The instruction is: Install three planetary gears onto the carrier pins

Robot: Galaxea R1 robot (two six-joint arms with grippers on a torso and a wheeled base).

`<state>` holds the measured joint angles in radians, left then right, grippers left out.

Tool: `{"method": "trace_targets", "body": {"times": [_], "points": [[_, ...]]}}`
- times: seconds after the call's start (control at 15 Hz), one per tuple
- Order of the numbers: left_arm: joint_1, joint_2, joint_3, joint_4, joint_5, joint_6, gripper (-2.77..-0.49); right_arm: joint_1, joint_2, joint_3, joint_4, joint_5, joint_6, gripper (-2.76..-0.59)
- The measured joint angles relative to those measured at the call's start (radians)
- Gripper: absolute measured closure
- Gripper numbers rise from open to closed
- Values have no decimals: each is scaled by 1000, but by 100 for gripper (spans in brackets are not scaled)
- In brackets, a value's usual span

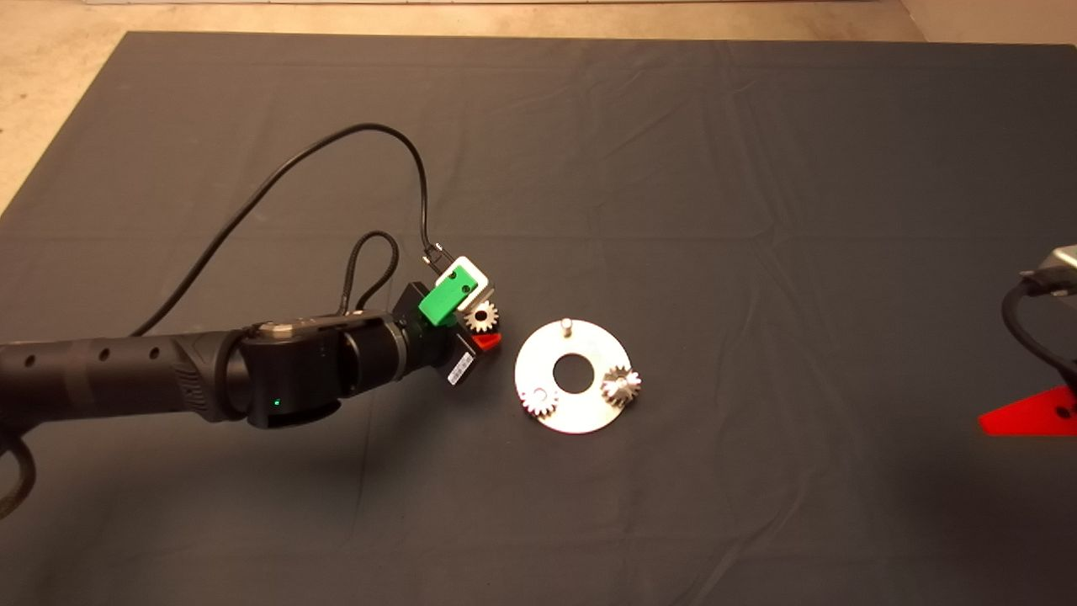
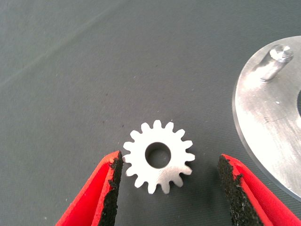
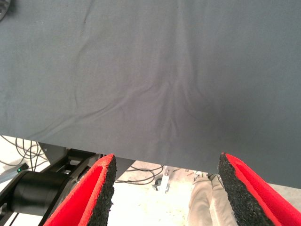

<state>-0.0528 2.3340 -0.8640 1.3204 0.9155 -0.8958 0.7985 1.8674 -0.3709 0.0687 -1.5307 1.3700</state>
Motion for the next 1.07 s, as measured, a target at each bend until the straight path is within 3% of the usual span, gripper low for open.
{"method": "trace_targets", "body": {"times": [0.73, 1.07], "points": [[0, 1, -8, 0, -1, -9, -138, 0, 0, 0, 0, 0, 0, -160], [6, 8, -29, 1, -15, -10, -138, 0, 0, 0, 0, 0, 0, -160]]}}
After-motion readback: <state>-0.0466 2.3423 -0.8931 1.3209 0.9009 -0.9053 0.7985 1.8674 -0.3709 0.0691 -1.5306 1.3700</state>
